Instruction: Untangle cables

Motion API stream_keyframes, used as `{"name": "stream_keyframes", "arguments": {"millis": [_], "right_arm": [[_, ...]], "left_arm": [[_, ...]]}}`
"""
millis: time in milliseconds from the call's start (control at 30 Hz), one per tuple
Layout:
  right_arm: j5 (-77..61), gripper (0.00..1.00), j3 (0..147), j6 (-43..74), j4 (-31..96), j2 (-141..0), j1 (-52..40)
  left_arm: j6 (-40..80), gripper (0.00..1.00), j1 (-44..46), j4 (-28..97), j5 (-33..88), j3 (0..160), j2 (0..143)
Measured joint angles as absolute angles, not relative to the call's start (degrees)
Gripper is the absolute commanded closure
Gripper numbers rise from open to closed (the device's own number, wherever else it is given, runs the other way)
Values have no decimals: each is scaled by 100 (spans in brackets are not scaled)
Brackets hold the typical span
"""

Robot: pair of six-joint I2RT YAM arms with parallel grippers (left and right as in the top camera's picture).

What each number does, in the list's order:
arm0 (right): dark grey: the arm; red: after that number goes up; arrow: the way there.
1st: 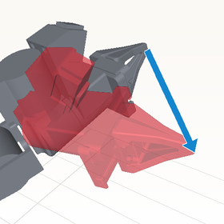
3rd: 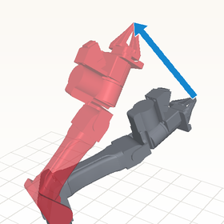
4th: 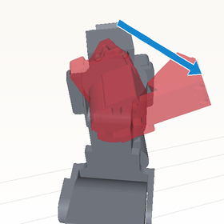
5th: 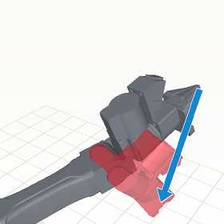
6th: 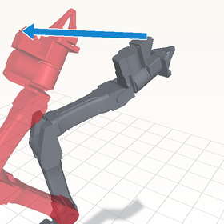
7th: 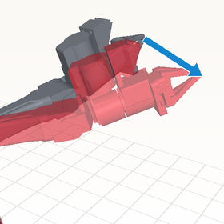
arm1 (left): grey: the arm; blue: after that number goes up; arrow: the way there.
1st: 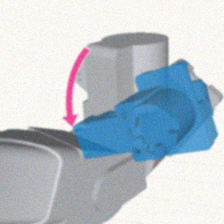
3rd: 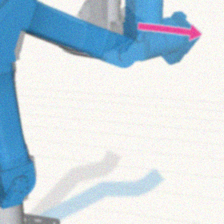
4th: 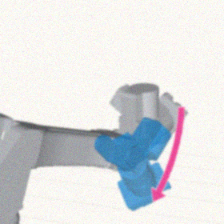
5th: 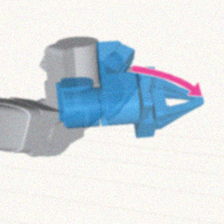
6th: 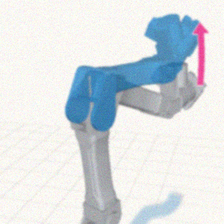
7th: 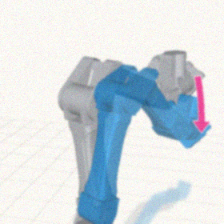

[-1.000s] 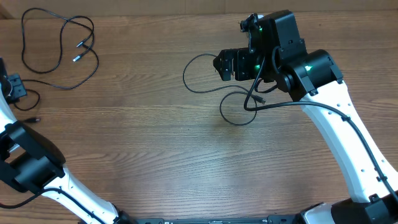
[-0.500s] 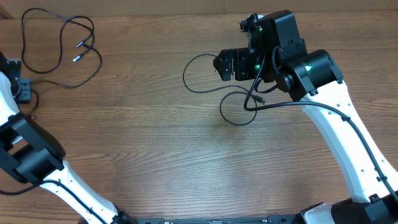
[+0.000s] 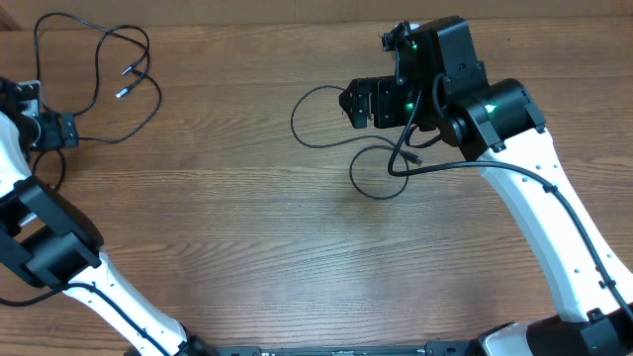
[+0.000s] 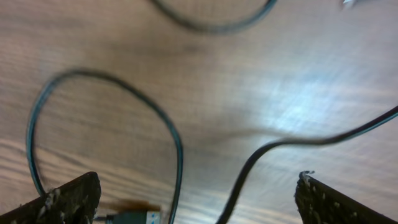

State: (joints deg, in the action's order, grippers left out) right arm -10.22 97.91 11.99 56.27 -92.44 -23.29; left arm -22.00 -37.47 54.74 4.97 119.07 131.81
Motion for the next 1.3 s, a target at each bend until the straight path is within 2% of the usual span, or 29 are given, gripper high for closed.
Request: {"name": "stream_keyframes", "arguments": {"millis": [267,433,733,867,1033,1100,1300], "right_arm": [[-1020,0,9791,1199,5625,-9244,-2329],[-1020,0,9791,1199,5629,-9244,-2329],[-1022,0,9791,1199,5627,-9244,-2329],[-1022,0,9791,1201,5625,-9244,-2329],[-1020,0,9791,1201,5625,-9244,-2329],[-1020,0,9791,1199,5625,-9244,-2329],[-1020,0,9791,1199,5625,-9244,-2329]], "left_arm": [[-827,0,-3747,5669,1520,12477,12501],[-694,0,-3629,5795,2499,12495,12313],[-593,0,-2499,5776,2744,12022,12776],[-443,0,-1990,5461,2475,11992,13023],[-370,0,-1577,5043,1166,11992,13303],[-565,0,-1487,4989,784,11992,13419],[-1380,8,-1398,4836,259,11992,13747]]}}
